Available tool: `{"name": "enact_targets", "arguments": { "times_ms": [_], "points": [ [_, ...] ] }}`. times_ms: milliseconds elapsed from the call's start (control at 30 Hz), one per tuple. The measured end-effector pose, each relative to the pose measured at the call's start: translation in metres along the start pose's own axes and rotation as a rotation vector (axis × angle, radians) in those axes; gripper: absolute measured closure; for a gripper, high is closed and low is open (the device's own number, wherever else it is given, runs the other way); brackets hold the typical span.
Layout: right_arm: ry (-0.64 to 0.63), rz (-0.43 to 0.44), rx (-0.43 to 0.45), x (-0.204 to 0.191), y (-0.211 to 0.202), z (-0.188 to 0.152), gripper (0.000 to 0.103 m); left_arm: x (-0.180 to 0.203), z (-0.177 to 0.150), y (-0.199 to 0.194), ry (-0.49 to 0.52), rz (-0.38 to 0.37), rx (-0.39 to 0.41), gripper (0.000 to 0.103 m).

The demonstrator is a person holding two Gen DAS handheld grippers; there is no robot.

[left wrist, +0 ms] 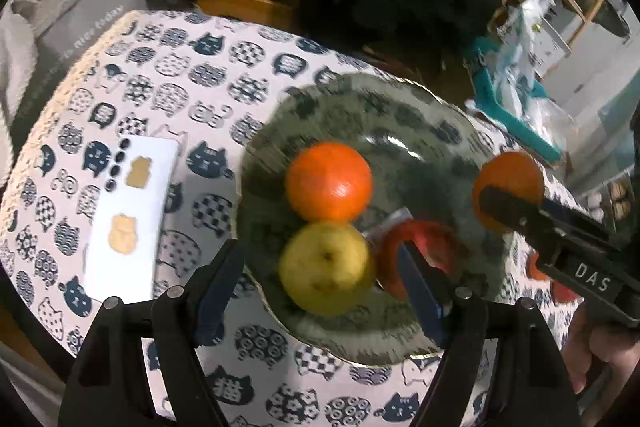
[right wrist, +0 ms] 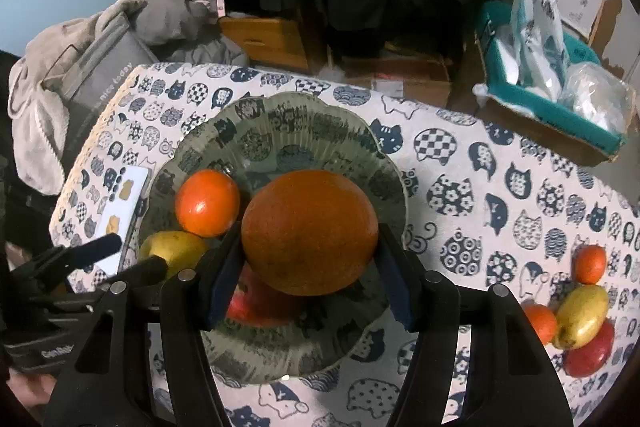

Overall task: Organize fruits
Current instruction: 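Lower the pear into the green bowl while the right tool lowers the orange in, then open both tools and raise them away from the bowl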

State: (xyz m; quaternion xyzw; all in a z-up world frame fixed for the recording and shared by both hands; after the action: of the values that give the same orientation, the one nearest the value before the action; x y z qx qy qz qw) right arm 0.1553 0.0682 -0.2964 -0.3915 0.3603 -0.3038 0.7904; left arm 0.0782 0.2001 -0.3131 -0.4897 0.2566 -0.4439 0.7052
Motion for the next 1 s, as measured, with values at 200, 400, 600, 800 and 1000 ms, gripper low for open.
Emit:
{"name": "enact_targets", "arguments": {
  "times_ms": [200,400,600,800,1000],
  "points": [
    [-0.001,-0.007,-0.056,0.001,0.025,-0.003,0.039,-0.014,0.011,0.001,-0.049,0.016,0.023,0.023],
    [-0.011,-0.024,-0.080,0.001,0.038,-0.002,0.039,-0.026,0.015,0.005,-0.063,0.045,0.036,0.023],
    [-0.016,-0.037,-0.097,0.000,0.044,0.000,0.037,-0.031,0.015,0.003,-0.068,0.052,0.041,0.023],
    [-0.031,-0.024,-0.076,-0.007,0.039,0.006,0.037,-0.029,0.017,-0.001,-0.060,0.052,0.050,0.023],
    [-0.046,-0.047,-0.036,-0.009,0.021,0.015,0.037,-0.025,0.019,-0.013,-0.055,0.044,0.071,0.023]
  ]
}}
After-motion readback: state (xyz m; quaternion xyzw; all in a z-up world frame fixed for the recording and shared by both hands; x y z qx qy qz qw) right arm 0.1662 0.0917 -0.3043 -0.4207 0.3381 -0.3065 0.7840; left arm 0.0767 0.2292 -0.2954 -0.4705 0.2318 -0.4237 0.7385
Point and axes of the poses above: each gripper's, at about its wrist camera, not at the fingertips, and y roughly the way its jaws point, x to its right, z to its top, the point moved 9 cm from there along y, roughly the way its jaws point, and after that the axes turned 9 degrees about z, right-handed, at the moved point
